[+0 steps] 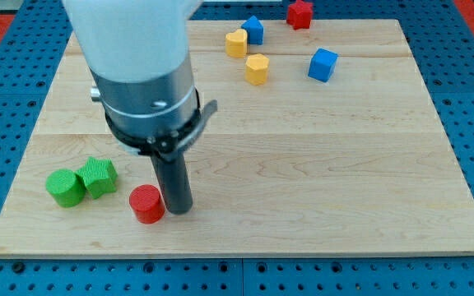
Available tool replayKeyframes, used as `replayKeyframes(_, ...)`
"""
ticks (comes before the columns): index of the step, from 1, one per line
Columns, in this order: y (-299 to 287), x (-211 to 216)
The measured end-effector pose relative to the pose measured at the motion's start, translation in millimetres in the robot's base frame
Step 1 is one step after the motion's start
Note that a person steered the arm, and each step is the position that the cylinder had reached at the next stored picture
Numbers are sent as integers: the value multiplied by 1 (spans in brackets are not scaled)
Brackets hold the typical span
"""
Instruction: Push blue cube towards bottom right
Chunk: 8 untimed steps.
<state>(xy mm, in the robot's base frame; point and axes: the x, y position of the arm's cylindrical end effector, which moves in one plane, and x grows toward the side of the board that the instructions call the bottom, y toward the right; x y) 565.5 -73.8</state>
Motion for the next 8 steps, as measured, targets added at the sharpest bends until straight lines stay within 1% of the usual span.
replayKeyframes(1, -21, 7)
replayKeyframes(2, -71, -3)
replayKeyframes(3, -45, -8)
replayKeyframes(4, 60, -28)
replayKeyframes(6, 219, -156)
replayKeyframes(7, 284, -218)
replayKeyframes(8, 276, -268)
